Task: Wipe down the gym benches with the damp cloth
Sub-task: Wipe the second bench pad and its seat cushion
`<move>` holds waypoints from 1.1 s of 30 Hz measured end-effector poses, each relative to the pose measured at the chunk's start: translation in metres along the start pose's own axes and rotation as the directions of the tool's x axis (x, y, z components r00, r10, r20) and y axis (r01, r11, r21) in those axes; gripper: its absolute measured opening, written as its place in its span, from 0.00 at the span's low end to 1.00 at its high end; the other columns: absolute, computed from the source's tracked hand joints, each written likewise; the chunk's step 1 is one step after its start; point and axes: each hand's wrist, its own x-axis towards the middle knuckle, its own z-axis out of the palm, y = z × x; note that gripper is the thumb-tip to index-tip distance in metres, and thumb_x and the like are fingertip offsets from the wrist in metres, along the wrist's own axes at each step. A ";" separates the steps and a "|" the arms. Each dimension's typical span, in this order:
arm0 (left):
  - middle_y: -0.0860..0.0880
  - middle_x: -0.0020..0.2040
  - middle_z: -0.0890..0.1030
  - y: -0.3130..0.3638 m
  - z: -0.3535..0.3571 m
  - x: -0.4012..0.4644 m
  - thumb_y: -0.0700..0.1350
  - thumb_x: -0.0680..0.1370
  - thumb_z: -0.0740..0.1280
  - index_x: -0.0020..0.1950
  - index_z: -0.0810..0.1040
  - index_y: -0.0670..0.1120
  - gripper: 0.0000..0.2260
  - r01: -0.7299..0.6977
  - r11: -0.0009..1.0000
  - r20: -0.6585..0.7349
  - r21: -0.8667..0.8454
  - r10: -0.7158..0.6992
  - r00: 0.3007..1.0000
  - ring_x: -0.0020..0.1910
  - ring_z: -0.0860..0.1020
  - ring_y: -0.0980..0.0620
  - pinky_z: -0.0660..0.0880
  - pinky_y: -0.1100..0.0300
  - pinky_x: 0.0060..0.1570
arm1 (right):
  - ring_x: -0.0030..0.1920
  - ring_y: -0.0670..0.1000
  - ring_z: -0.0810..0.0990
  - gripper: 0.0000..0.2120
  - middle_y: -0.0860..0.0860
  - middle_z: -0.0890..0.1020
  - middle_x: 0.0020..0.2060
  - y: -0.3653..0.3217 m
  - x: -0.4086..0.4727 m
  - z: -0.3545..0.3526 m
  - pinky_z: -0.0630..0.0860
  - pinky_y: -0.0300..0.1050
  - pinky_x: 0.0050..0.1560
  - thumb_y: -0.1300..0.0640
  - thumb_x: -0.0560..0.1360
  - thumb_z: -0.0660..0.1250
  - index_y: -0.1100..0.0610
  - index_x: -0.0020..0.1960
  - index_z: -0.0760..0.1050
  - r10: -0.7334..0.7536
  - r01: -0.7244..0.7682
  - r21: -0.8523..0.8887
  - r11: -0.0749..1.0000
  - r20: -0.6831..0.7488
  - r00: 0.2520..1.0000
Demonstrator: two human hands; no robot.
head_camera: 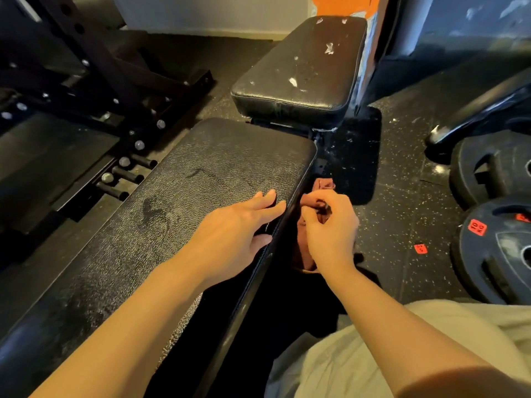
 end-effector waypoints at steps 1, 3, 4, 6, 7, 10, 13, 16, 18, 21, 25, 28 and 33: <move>0.63 0.77 0.49 0.000 0.000 0.000 0.49 0.82 0.59 0.77 0.54 0.59 0.25 0.002 1.000 -0.008 0.001 -0.002 1.000 0.75 0.48 0.66 0.65 0.61 0.67 | 0.48 0.40 0.75 0.15 0.45 0.76 0.46 -0.004 0.000 -0.001 0.71 0.30 0.51 0.67 0.72 0.69 0.46 0.45 0.76 -0.062 0.062 0.006 0.998 -0.034 0.997; 0.62 0.77 0.50 0.000 0.001 0.000 0.49 0.82 0.60 0.77 0.55 0.59 0.25 0.001 1.000 -0.019 0.001 -0.001 1.000 0.75 0.49 0.65 0.66 0.60 0.67 | 0.51 0.43 0.75 0.14 0.40 0.74 0.46 -0.007 0.001 -0.004 0.72 0.39 0.56 0.67 0.71 0.69 0.47 0.46 0.77 -0.184 0.184 -0.011 0.983 -0.028 0.982; 0.62 0.77 0.50 0.000 0.001 0.000 0.49 0.82 0.60 0.77 0.55 0.59 0.25 0.000 1.000 -0.020 0.003 0.000 1.000 0.75 0.49 0.65 0.67 0.60 0.67 | 0.52 0.44 0.74 0.13 0.37 0.73 0.46 -0.006 0.003 -0.005 0.72 0.46 0.58 0.66 0.71 0.69 0.48 0.47 0.78 -0.224 0.224 -0.036 0.974 0.002 0.974; 0.63 0.77 0.50 0.001 0.001 -0.001 0.49 0.82 0.59 0.78 0.54 0.59 0.25 0.005 1.000 -0.017 0.020 -0.004 1.000 0.75 0.49 0.65 0.66 0.61 0.66 | 0.52 0.43 0.75 0.13 0.36 0.74 0.47 0.000 0.008 -0.005 0.73 0.52 0.59 0.66 0.71 0.69 0.48 0.47 0.77 -0.201 0.204 -0.052 0.978 0.056 0.978; 0.63 0.77 0.50 0.002 0.001 -0.001 0.49 0.82 0.59 0.78 0.54 0.59 0.25 0.009 1.000 -0.024 0.029 -0.009 1.000 0.75 0.49 0.65 0.67 0.62 0.66 | 0.51 0.42 0.75 0.13 0.38 0.76 0.47 0.005 0.011 -0.005 0.74 0.49 0.59 0.66 0.72 0.69 0.47 0.47 0.77 -0.141 0.145 -0.042 0.989 0.083 0.987; 0.61 0.77 0.55 0.007 0.006 -0.002 0.49 0.82 0.59 0.77 0.59 0.58 0.23 0.026 0.999 -0.115 0.040 -0.021 0.993 0.76 0.55 0.61 0.69 0.60 0.64 | 0.49 0.41 0.78 0.11 0.46 0.81 0.48 0.012 0.019 -0.007 0.75 0.42 0.57 0.64 0.73 0.69 0.48 0.46 0.79 0.026 -0.027 0.003 1.000 0.111 0.993; 0.58 0.75 0.63 0.009 0.009 -0.002 0.49 0.81 0.62 0.75 0.65 0.56 0.22 0.047 0.999 -0.168 0.003 -0.046 0.985 0.74 0.62 0.56 0.71 0.56 0.65 | 0.52 0.43 0.77 0.12 0.45 0.80 0.49 0.004 0.022 -0.011 0.74 0.41 0.56 0.64 0.73 0.70 0.47 0.48 0.79 -0.080 0.080 0.026 0.996 0.001 0.997; 0.58 0.73 0.67 0.006 0.005 0.006 0.50 0.80 0.64 0.72 0.69 0.55 0.20 0.069 0.997 -0.215 -0.019 -0.071 0.974 0.72 0.65 0.54 0.71 0.56 0.64 | 0.55 0.43 0.76 0.12 0.44 0.78 0.51 -0.002 0.024 -0.011 0.71 0.35 0.56 0.64 0.74 0.68 0.48 0.51 0.78 -0.189 0.185 0.067 0.980 0.058 0.980; 0.57 0.73 0.67 0.005 0.002 0.015 0.49 0.80 0.64 0.72 0.70 0.54 0.19 0.069 0.998 -0.227 -0.013 -0.070 0.971 0.71 0.64 0.55 0.69 0.57 0.64 | 0.50 0.43 0.78 0.12 0.46 0.79 0.49 0.007 0.026 -0.007 0.73 0.36 0.52 0.65 0.75 0.67 0.49 0.50 0.77 -0.110 0.099 0.091 0.991 0.129 0.986; 0.56 0.72 0.69 0.006 -0.002 0.032 0.46 0.80 0.65 0.71 0.72 0.53 0.19 0.053 0.999 -0.229 -0.008 -0.054 0.972 0.71 0.64 0.54 0.67 0.58 0.64 | 0.43 0.45 0.79 0.13 0.47 0.81 0.43 0.022 0.023 -0.003 0.76 0.41 0.46 0.68 0.74 0.66 0.49 0.46 0.77 0.057 -0.064 0.038 0.997 0.173 0.983; 0.54 0.71 0.71 0.004 -0.006 0.051 0.44 0.79 0.67 0.71 0.72 0.51 0.20 0.041 0.999 -0.244 -0.012 -0.042 0.969 0.70 0.65 0.53 0.68 0.57 0.64 | 0.50 0.38 0.76 0.15 0.39 0.79 0.47 0.010 0.031 -0.008 0.69 0.26 0.53 0.67 0.75 0.65 0.47 0.50 0.78 -0.037 0.036 0.093 0.995 0.006 0.999; 0.54 0.71 0.71 0.000 -0.005 0.059 0.45 0.79 0.66 0.71 0.71 0.50 0.20 0.043 0.999 -0.256 0.014 -0.038 0.966 0.70 0.65 0.52 0.66 0.60 0.64 | 0.51 0.40 0.77 0.16 0.35 0.78 0.47 0.006 0.039 -0.008 0.72 0.37 0.58 0.66 0.75 0.66 0.48 0.56 0.78 -0.133 0.125 0.106 0.986 0.065 0.989; 0.52 0.68 0.75 0.001 0.001 0.065 0.44 0.79 0.66 0.70 0.74 0.48 0.19 0.034 0.996 -0.273 0.077 -0.011 0.962 0.64 0.71 0.48 0.63 0.64 0.59 | 0.50 0.45 0.80 0.15 0.41 0.80 0.44 0.020 0.042 -0.003 0.76 0.45 0.58 0.68 0.74 0.65 0.52 0.53 0.80 0.038 -0.043 0.053 0.998 0.104 0.994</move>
